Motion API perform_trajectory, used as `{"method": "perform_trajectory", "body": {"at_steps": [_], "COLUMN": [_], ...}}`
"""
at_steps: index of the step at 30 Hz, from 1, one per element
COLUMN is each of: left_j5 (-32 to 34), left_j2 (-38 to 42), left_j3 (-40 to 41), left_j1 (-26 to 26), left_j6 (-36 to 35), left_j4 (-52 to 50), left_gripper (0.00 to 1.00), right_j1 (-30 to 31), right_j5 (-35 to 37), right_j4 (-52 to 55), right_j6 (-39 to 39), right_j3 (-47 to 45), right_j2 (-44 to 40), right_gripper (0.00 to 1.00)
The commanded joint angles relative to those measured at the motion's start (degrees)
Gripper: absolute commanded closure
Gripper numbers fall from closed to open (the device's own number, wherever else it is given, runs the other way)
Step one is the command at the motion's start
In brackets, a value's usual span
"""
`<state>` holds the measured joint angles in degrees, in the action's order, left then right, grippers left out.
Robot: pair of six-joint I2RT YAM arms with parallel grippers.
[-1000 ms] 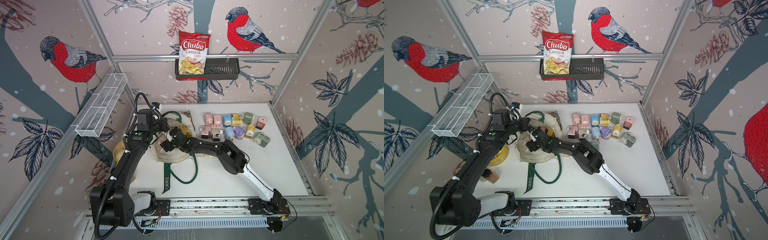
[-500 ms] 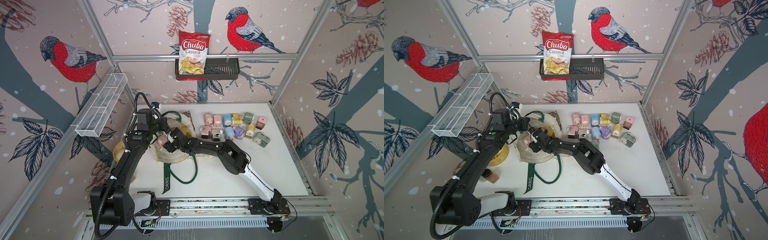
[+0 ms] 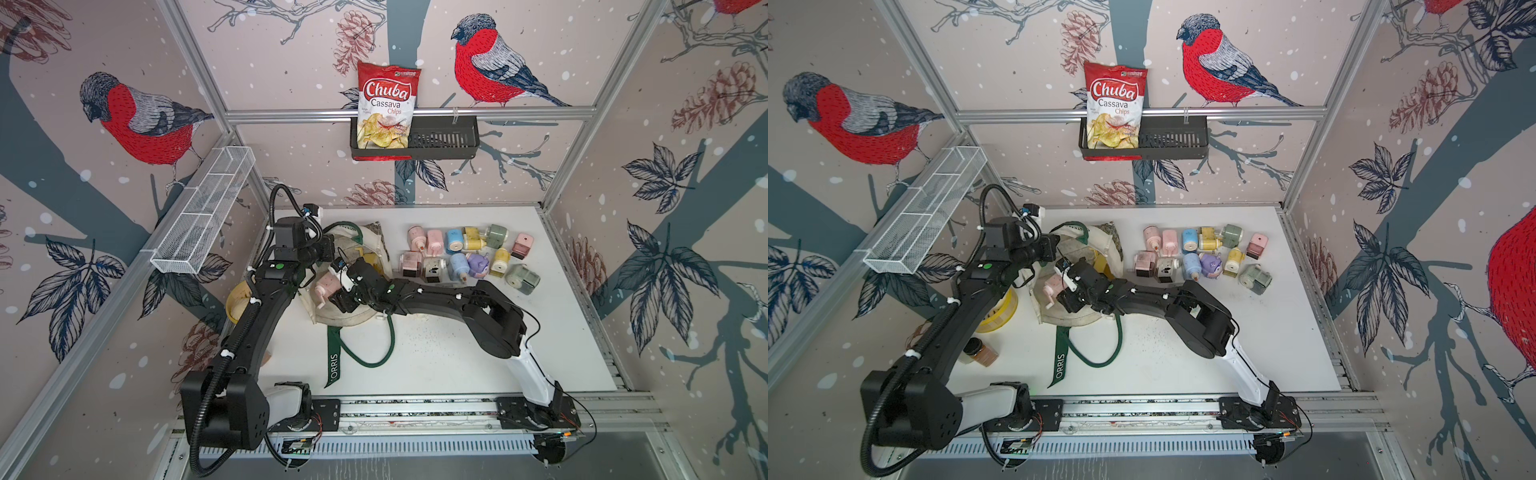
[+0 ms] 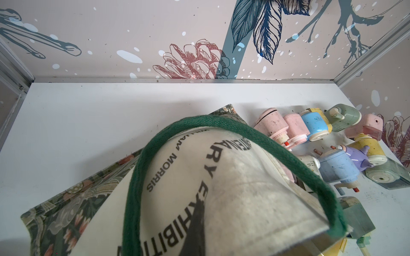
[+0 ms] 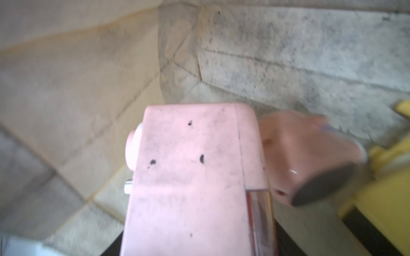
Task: Take out the pencil sharpeners from the tote bags
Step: Pick up the pencil sharpener from the canvas bag, then place the pencil sharpener at the center of the board.
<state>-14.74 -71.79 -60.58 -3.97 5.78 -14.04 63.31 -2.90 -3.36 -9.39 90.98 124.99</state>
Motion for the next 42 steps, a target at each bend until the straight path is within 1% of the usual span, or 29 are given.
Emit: {"method": "perform_trajectory", "body": {"at_steps": [1, 5, 13, 25, 27, 31, 33, 36, 38, 42], "left_j5": [0.94, 1.44, 2.09, 2.35, 2.35, 2.57, 2.61, 2.74, 2.81, 2.61], "left_j2": [0.13, 0.02, -0.05, 0.11, 0.06, -0.02, 0.02, 0.32, 0.51, 0.51], "left_j3": [-0.51, -0.64, -0.76, -0.74, -0.70, -0.93, -0.94, -0.92, -0.80, -0.86], "left_j1": [0.16, 0.19, 0.19, 0.20, 0.19, 0.19, 0.18, 0.19, 0.21, 0.28], "left_j6": [0.19, 0.29, 0.55, 0.67, 0.68, 0.72, 0.72, 0.72, 0.72, 0.88], "left_j4": [2.46, 2.25, 1.91, 2.00, 1.94, 1.69, 1.65, 1.57, 1.66, 1.70], "left_gripper": [1.00, 1.00, 1.00, 1.00, 1.00, 1.00, 1.00, 1.00, 1.00, 1.00], "right_j1": [-0.02, 0.12, 1.32, 2.78, 3.12, 2.74, 1.72, -2.29, -4.87, -11.08], "right_j5": [1.55, 2.40, 3.77, 3.14, 4.03, 8.44, 9.80, 8.84, 12.38, 16.20], "right_j4": [-3.15, -3.60, -2.97, -3.02, -2.05, 0.73, 1.82, 3.35, 3.81, 6.97], "right_j6": [-1.11, -1.51, -0.94, -0.79, -0.63, -1.17, -2.47, -6.18, -8.53, -13.62], "right_j3": [-3.95, -9.28, -15.19, -25.62, -26.68, -30.09, -33.01, -37.80, -42.03, -48.48], "right_j2": [-3.97, -9.20, -17.51, -30.64, -32.87, -38.72, -41.82, -47.63, -52.27, -60.34], "right_gripper": [0.60, 0.60, 0.60, 0.60, 0.60, 0.60, 0.60, 0.60, 0.60, 0.60]}}
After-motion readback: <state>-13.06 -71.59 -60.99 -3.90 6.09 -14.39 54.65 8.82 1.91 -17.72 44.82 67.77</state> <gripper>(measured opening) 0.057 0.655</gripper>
